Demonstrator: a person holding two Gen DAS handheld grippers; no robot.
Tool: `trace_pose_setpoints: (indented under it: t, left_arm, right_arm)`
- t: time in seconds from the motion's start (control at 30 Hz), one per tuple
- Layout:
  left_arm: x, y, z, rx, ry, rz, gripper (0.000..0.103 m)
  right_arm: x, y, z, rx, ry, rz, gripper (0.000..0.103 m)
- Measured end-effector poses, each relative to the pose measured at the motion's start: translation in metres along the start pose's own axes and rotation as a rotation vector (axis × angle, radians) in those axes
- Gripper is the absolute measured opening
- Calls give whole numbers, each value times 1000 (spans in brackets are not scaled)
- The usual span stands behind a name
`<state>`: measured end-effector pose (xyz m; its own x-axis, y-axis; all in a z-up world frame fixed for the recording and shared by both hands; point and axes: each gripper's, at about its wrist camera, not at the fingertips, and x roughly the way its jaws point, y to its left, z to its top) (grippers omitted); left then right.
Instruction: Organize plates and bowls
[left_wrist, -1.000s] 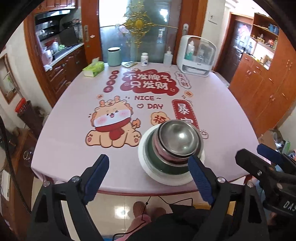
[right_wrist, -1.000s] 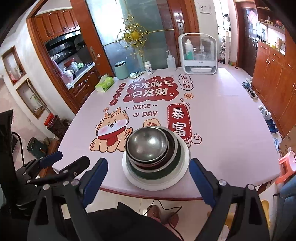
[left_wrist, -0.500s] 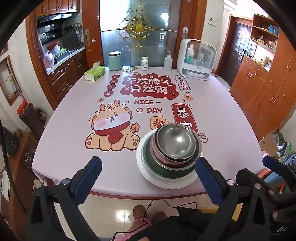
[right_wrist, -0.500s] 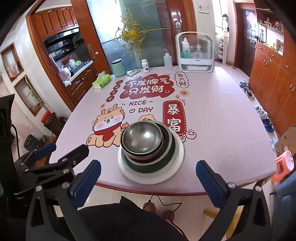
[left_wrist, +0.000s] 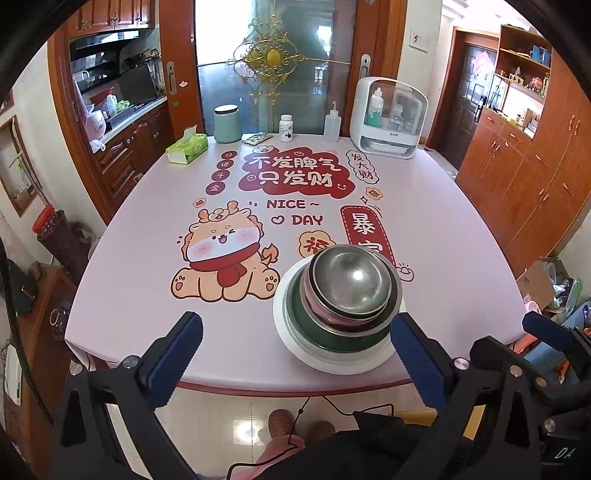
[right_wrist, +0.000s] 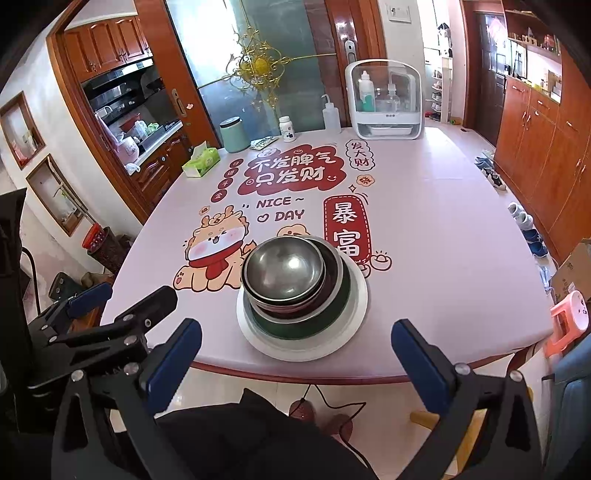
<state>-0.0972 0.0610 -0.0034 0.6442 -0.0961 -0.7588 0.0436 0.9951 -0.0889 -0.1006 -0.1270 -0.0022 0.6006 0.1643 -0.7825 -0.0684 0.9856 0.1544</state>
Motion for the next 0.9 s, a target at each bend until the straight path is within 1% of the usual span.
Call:
trace_pose_setpoints:
  t: [0.37, 0.9]
  left_arm:
    - [1, 16, -1, -4, 6, 19, 101]
    - [7, 20, 3, 4, 11, 28, 101]
  right_arm:
    - [3, 7, 0, -4, -2, 10, 103]
    - [15, 2, 3, 39, 21, 4, 103]
